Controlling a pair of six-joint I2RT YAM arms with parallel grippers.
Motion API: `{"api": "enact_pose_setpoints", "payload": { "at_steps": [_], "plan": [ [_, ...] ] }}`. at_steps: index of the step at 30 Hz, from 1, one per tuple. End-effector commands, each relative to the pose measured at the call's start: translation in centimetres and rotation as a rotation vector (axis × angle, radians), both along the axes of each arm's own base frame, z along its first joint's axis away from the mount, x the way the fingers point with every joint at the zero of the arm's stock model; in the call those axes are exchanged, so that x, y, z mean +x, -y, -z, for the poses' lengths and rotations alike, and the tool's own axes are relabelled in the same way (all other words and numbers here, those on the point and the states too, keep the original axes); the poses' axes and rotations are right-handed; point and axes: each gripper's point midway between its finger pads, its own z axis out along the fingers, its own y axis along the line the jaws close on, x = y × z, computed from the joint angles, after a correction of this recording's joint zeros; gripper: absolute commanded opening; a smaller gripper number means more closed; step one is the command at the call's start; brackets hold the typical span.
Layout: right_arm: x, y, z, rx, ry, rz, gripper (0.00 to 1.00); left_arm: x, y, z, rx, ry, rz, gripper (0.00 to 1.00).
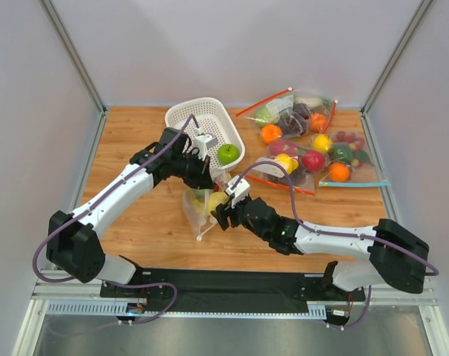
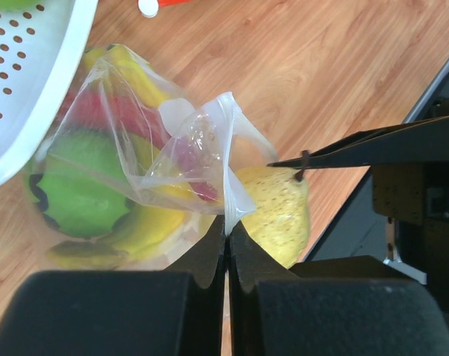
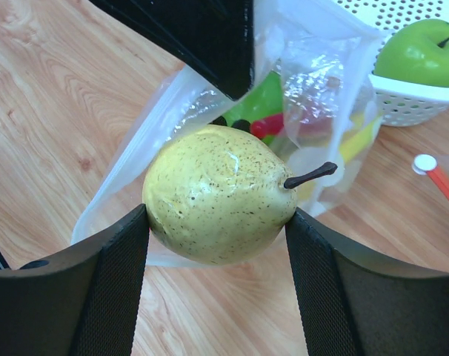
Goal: Open the zip-top bag and remove the fake food
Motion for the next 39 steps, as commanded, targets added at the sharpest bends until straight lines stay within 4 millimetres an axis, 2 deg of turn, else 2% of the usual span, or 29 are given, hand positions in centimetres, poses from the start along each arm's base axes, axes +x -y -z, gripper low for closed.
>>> {"api": "enact_pose_setpoints", "payload": {
  "at_steps": [1,10,15,19,21,22,23,25,26,27,28,29,31,32,34,35,37,38,39],
  "plan": [
    [0.1,1.8,-1.7,0.003,0.029,0.048,0.41,0.6,0.0,-0.5,0.016,0.030,-0.003,0.00],
    [-1.1,4.6,-5.5,0.039,0.034,0.063,0.40,1.2,-0.7,-0.1,0.060,0.040,-0.046,0.00],
    [-0.5,6.5,-7.6,0.049,0.057,0.108,0.39,1.2,-0.8,-0.4,0.058,0.045,-0.047,0.00],
    [1.7,8.0,-9.6,0.095,0.076,0.152,0.39,1.1,-0.8,-0.6,0.050,0.051,-0.042,0.00],
    [3.5,9.0,-10.8,0.125,0.088,0.175,0.39,1.0,-0.7,-0.7,0.046,0.050,-0.038,0.00],
    [5.1,9.9,-11.5,0.135,0.097,0.215,0.38,1.0,-0.7,-0.8,0.044,0.053,-0.036,0.00],
    [5.6,9.8,-12.0,0.142,0.107,0.198,0.38,1.0,-0.7,-0.9,0.043,0.053,-0.035,0.00],
    [7.4,9.8,-11.7,0.121,0.107,0.210,0.38,1.0,-0.7,-1.1,0.038,0.059,-0.034,0.00],
    [8.7,10.0,-12.6,0.130,0.124,0.215,0.38,0.9,-0.7,-1.1,0.037,0.059,-0.033,0.00],
    [9.5,10.0,-12.7,0.124,0.125,0.217,0.38,0.9,-0.6,-1.1,0.034,0.058,-0.029,0.00],
    [11.2,10.2,-11.4,0.098,0.100,0.236,0.38,0.9,-0.6,-1.4,0.027,0.066,-0.028,0.00],
    [12.0,9.6,-12.5,0.119,0.110,0.212,0.38,0.8,-0.6,-1.3,0.027,0.066,-0.026,0.00],
    [13.7,9.6,-12.3,0.116,0.103,0.217,0.37,0.7,-0.5,-1.6,0.019,0.068,-0.021,0.00],
    [14.5,8.5,-12.7,0.127,0.101,0.180,0.37,0.7,-0.5,-1.6,0.018,0.071,-0.021,0.00],
    [16.0,8.1,-12.7,0.133,0.094,0.175,0.37,0.7,-0.5,-1.7,0.016,0.076,-0.020,0.00],
    [17.0,7.0,-12.5,0.135,0.084,0.152,0.37,0.7,-0.5,-1.7,0.018,0.078,-0.019,0.00],
    [18.3,6.2,-13.0,0.144,0.083,0.136,0.37,0.7,-0.5,-1.8,0.017,0.081,-0.019,0.00],
    [19.1,5.2,-11.0,0.120,0.039,0.116,0.37,0.7,-0.5,-1.7,0.017,0.080,-0.021,0.00],
    [20.0,4.3,-12.9,0.145,0.065,0.098,0.37,0.7,-0.5,-1.8,0.016,0.080,-0.020,0.00]
  ]
}}
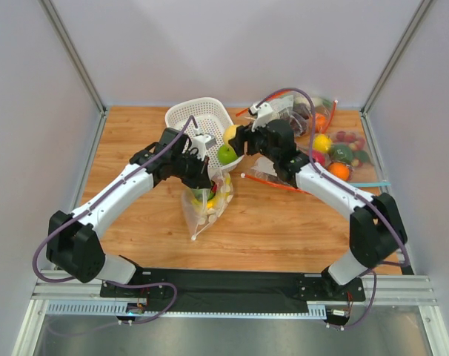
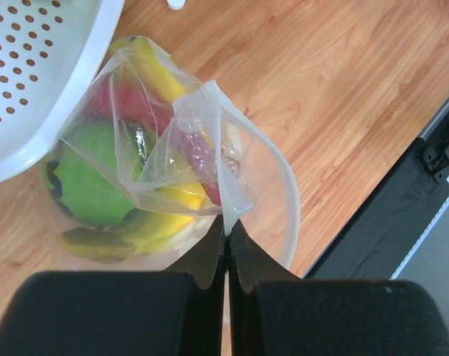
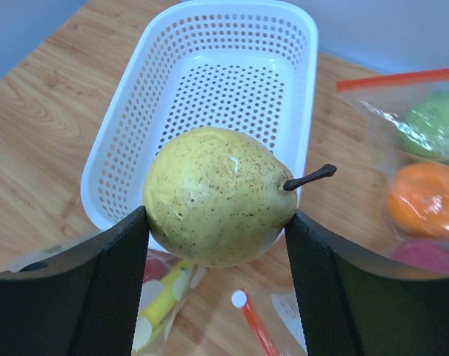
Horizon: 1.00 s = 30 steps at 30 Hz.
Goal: Open the zip-top bag and remove the fake food
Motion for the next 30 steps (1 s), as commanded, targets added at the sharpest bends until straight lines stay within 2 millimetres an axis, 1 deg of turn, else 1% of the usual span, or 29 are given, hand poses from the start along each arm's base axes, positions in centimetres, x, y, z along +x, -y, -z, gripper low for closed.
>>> {"api": "enact_pose_setpoints", "payload": {
  "at_steps": [1,2,3,4,5,6,7,9,10,12,13,14,17,20,22,23,24,25,26,27,30],
  "plan": [
    [2.1,-3.8,-3.4,0.064,0.058,-0.123,0.37,0.1,0.4,-2.6,-0.039,0.070,0.025,0.00],
    [2.6,-4.4,-3.6,0.072,0.054,-0.138,0.37,0.1,0.4,-2.7,-0.041,0.072,0.026,0.00],
    [3.5,-5.4,-1.5,0.057,0.010,-0.155,0.37,0.1,0.4,-2.7,-0.042,0.073,0.030,0.00],
    [4.4,-6.3,-3.4,0.081,0.035,-0.166,0.37,0.1,0.4,-2.9,-0.045,0.076,0.029,0.00],
    [4.6,-6.9,-2.8,0.074,0.006,-0.193,0.37,0.1,0.4,-2.9,-0.047,0.075,0.031,0.00],
    [5.5,-7.7,-0.2,0.051,-0.050,-0.202,0.37,0.0,0.4,-2.9,-0.048,0.076,0.031,0.00],
    [6.1,-8.6,-1.8,0.060,-0.044,-0.224,0.37,0.0,0.5,-3.1,-0.051,0.080,0.033,0.00],
    [7.0,-9.5,-0.6,0.042,-0.083,-0.235,0.37,0.0,0.5,-3.0,-0.052,0.079,0.034,0.00],
    [7.6,-10.4,0.5,0.027,-0.108,-0.242,0.37,0.0,0.5,-3.1,-0.054,0.082,0.035,0.00],
    [8.2,-11.1,1.2,-0.001,-0.109,-0.244,0.37,0.0,0.5,-3.1,-0.053,0.083,0.034,0.00],
    [8.2,-11.6,3.2,-0.028,-0.145,-0.245,0.37,0.0,0.5,-3.1,-0.052,0.081,0.034,0.00],
    [8.6,-12.0,2.7,-0.032,-0.131,-0.246,0.37,0.0,0.5,-3.0,-0.051,0.079,0.034,0.00],
    [8.6,-12.5,4.2,-0.066,-0.150,-0.232,0.37,0.0,0.5,-3.1,-0.052,0.081,0.034,0.00],
    [8.4,-12.5,5.1,-0.086,-0.164,-0.218,0.39,-0.1,0.5,-3.1,-0.055,0.080,0.037,0.00],
    [8.3,-12.4,5.5,-0.096,-0.175,-0.214,0.45,0.0,0.5,-3.1,-0.054,0.080,0.036,0.00],
    [8.2,-12.3,5.3,-0.096,-0.174,-0.213,0.50,-0.1,0.5,-3.1,-0.055,0.077,0.036,0.00],
    [8.1,-12.3,5.4,-0.099,-0.174,-0.217,0.63,-0.1,0.5,-3.0,-0.055,0.075,0.037,0.00],
    [8.0,-12.3,5.4,-0.101,-0.178,-0.220,0.70,-0.1,0.5,-3.0,-0.054,0.077,0.037,0.00],
    [8.0,-12.2,5.3,-0.100,-0.174,-0.221,0.81,-0.1,0.5,-3.1,-0.055,0.078,0.037,0.00],
    [7.9,-12.3,5.2,-0.100,-0.174,-0.224,0.84,0.0,0.5,-3.1,-0.056,0.079,0.036,0.00],
    [8.0,-12.2,4.8,-0.101,-0.166,-0.221,0.88,0.0,0.5,-3.2,-0.055,0.084,0.037,0.00]
  ]
}}
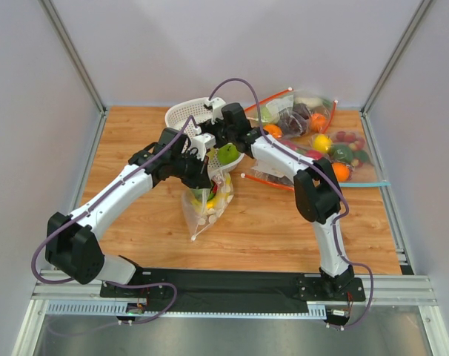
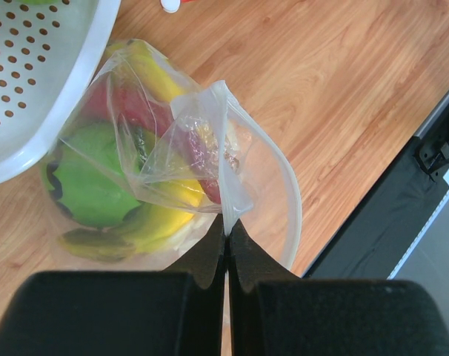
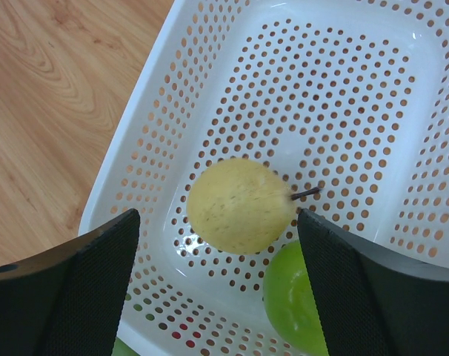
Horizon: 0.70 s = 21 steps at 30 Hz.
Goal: Open the zip-top bag and remove the fake food
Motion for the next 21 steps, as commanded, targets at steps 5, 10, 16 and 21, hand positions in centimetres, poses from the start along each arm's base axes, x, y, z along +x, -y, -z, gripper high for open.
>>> {"api": "enact_pose_setpoints", "payload": {
  "at_steps": [5,10,16,21],
  "plan": [
    [0.8,0.2,-3.7,0.024,0.074,0.015,0.91,0.1,0.5,-2.8,-0.044,0.075,0.029,0.00],
    [1.1,1.6,-5.5,0.058,0.098,0.053,0.91,0.1,0.4,-3.0,-0.046,0.080,0.028,0.00],
    [1.7,6.7,-8.0,0.117,0.124,0.170,0.91,0.0,0.3,-3.3,-0.047,0.093,0.027,0.00],
    [-0.8,13.1,-10.3,0.152,0.150,0.281,0.91,0.0,0.2,-3.4,-0.046,0.098,0.026,0.00]
  ]
}}
